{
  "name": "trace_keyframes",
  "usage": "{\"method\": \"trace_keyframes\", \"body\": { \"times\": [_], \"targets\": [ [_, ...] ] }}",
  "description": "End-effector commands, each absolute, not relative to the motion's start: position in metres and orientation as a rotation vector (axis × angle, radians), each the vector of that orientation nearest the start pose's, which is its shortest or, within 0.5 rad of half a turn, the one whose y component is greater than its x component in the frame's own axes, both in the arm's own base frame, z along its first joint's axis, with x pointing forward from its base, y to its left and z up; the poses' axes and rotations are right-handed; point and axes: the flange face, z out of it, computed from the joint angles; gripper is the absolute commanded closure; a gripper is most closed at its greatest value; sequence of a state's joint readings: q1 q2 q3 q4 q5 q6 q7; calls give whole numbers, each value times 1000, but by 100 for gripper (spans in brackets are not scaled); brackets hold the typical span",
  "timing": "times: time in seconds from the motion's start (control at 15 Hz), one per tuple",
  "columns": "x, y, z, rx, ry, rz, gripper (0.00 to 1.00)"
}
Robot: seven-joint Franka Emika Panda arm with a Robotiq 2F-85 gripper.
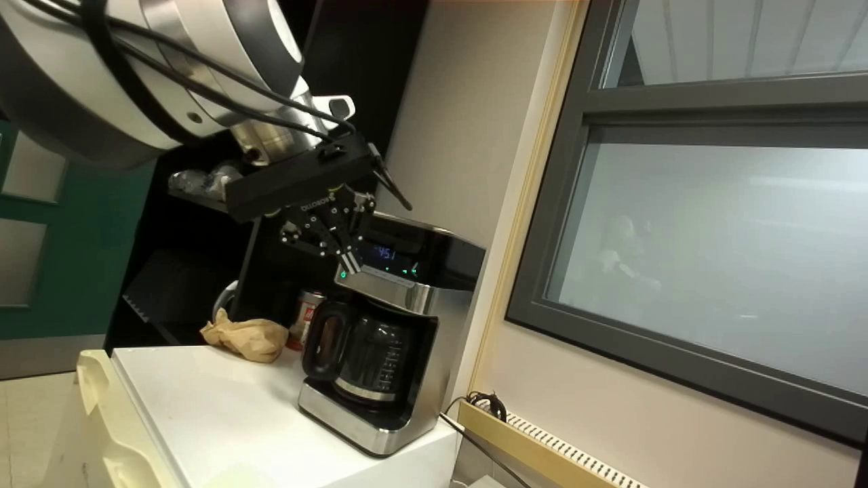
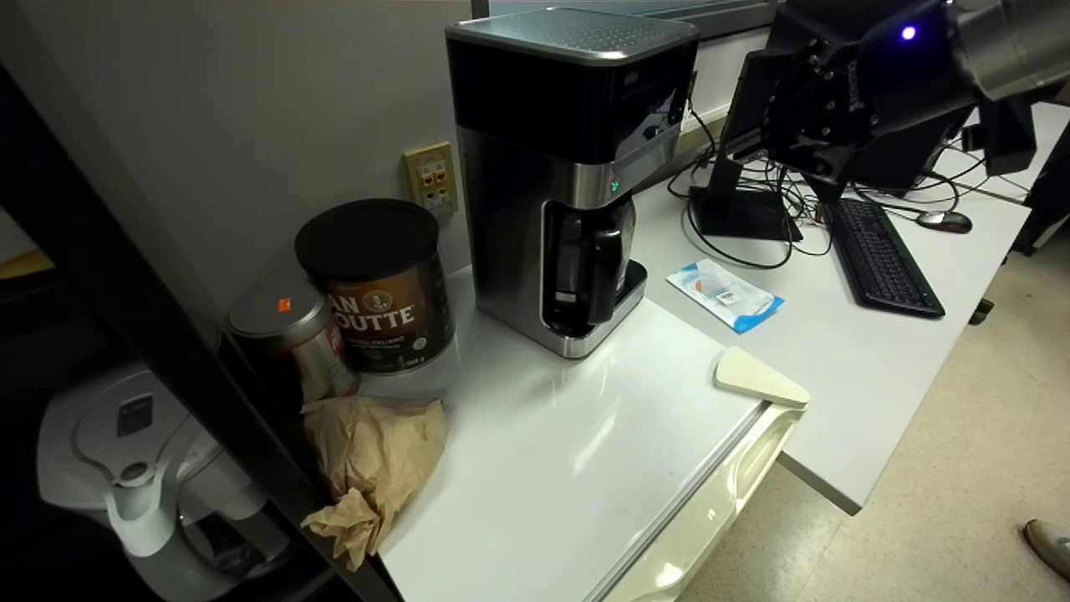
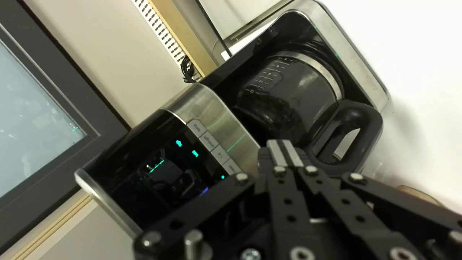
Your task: Press a button on the coffee machine
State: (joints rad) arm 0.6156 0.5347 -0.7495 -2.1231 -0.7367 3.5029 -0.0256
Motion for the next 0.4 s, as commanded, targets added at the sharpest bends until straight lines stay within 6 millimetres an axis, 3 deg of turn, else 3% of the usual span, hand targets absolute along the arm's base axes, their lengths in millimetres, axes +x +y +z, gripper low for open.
{"method": "trace_keyframes", "body": {
  "times": [0.0,0.33],
  "targets": [
    [586,37,295,-2929,-1558,-1301,100],
    [574,39,294,-2918,-1591,-1301,100]
  ]
}}
